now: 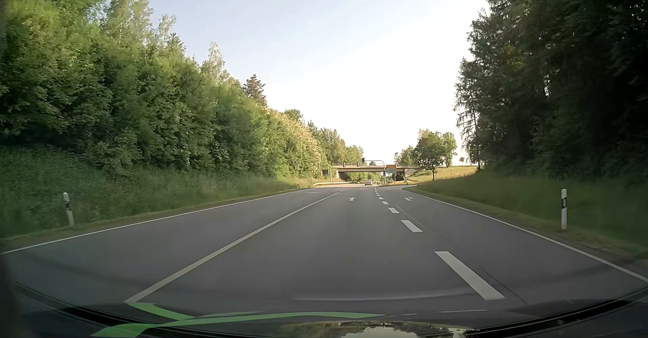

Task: Follow the waypoints while adhering to traffic rules and regulations

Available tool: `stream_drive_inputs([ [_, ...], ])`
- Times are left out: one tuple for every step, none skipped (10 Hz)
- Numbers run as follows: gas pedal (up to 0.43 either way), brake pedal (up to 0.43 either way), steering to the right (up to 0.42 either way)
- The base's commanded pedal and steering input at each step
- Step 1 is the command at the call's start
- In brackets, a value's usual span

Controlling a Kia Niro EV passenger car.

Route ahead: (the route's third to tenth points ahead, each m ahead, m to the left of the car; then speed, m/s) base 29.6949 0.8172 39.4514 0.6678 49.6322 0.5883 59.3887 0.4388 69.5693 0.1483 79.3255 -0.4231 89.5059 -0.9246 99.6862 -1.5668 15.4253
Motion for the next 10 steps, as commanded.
stream_drive_inputs([
  [0.000,0.000,0.003],
  [0.000,0.000,0.004],
  [0.000,0.000,0.005],
  [0.000,0.000,0.005],
  [0.000,0.000,0.006],
  [0.000,0.000,0.006],
  [0.000,0.000,0.006],
  [0.000,0.000,0.007],
  [0.000,0.000,0.007],
  [0.000,0.000,0.007],
])
